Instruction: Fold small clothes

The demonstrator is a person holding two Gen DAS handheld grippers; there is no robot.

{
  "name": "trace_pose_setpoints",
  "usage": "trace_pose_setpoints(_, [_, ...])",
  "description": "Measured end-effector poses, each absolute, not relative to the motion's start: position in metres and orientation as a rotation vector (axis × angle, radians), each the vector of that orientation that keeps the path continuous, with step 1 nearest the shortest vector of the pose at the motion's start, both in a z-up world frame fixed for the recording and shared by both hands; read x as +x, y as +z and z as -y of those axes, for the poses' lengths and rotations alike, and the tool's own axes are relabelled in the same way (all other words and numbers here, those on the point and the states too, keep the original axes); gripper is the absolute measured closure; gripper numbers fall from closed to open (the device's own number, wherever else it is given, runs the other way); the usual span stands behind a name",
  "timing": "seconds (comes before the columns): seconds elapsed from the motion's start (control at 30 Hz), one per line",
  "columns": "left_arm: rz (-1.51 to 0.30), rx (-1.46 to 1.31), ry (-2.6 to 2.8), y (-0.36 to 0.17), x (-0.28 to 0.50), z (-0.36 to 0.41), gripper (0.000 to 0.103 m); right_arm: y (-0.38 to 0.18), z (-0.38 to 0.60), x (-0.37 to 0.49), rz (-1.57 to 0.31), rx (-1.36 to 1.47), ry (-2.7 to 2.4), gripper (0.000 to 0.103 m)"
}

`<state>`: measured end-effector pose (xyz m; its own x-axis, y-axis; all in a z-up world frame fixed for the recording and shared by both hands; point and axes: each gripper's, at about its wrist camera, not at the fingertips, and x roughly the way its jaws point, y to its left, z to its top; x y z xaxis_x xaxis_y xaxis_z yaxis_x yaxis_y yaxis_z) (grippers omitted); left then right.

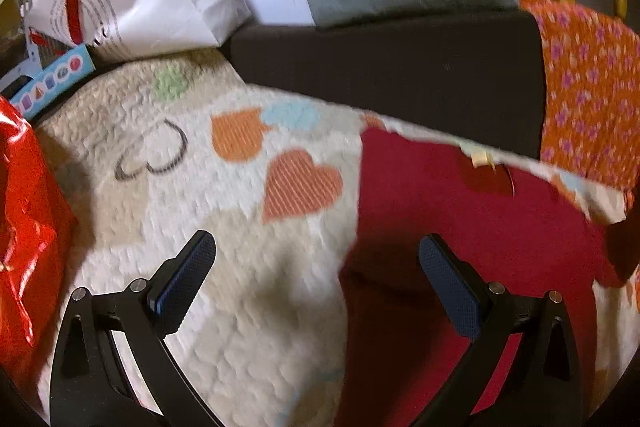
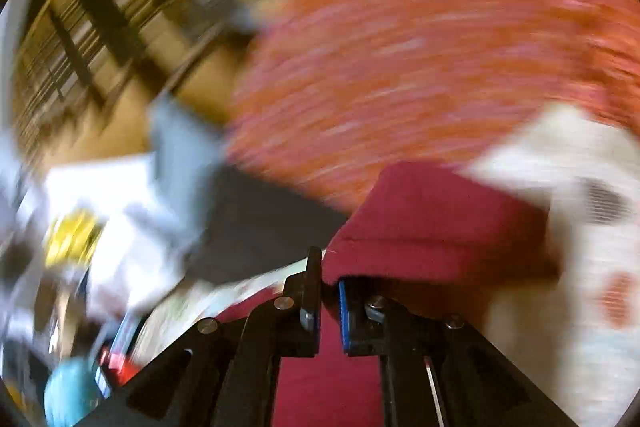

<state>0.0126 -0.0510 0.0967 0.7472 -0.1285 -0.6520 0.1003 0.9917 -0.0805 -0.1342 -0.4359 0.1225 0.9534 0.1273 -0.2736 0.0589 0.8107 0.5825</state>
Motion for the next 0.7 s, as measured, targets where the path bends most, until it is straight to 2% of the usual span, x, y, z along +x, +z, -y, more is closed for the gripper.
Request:
trace_pose_setpoints(0.13, [-0.757,-0.137,-0.130,0.096,0.021,0.032,0.001,0.099,0.318,-0.044,-0.433,0.519,0.245,0.096])
trace_pose_setpoints(0.2, [-0.786,-0.156,-0.127,0.091,0.026,0.029,0.001,0.063,0.268,0.003,-0.558,0.506,0.330,0.094])
trace_pose_setpoints(0.27, [-0.802,-0.168,-0.131,0.087,0.029,0.029,0.001,0.015,0.227,0.042,-0.788,0.499,0.383,0.092])
trace_pose_setpoints(0.33, [-0.825,-0.182,-0.157,0.085,0.031,0.031,0.001,-0.008,0.212,0.051,-0.917,0.492,0.393,0.088])
trace_pose_setpoints(0.4, [-0.829,-0.189,-0.175,0.084,0.030,0.033,0.001,-0.001,0.219,0.037,-0.873,0.448,0.397,0.087])
trace_pose_setpoints(0.53, [-0.820,-0.196,-0.169,0.086,0.030,0.035,0.001,0.025,0.245,0.002,-0.784,0.360,0.314,0.075])
trace_pose_setpoints(0.7, [-0.809,-0.189,-0.130,0.089,0.029,0.029,0.001,0.028,0.233,0.010,-0.768,0.360,0.342,0.075])
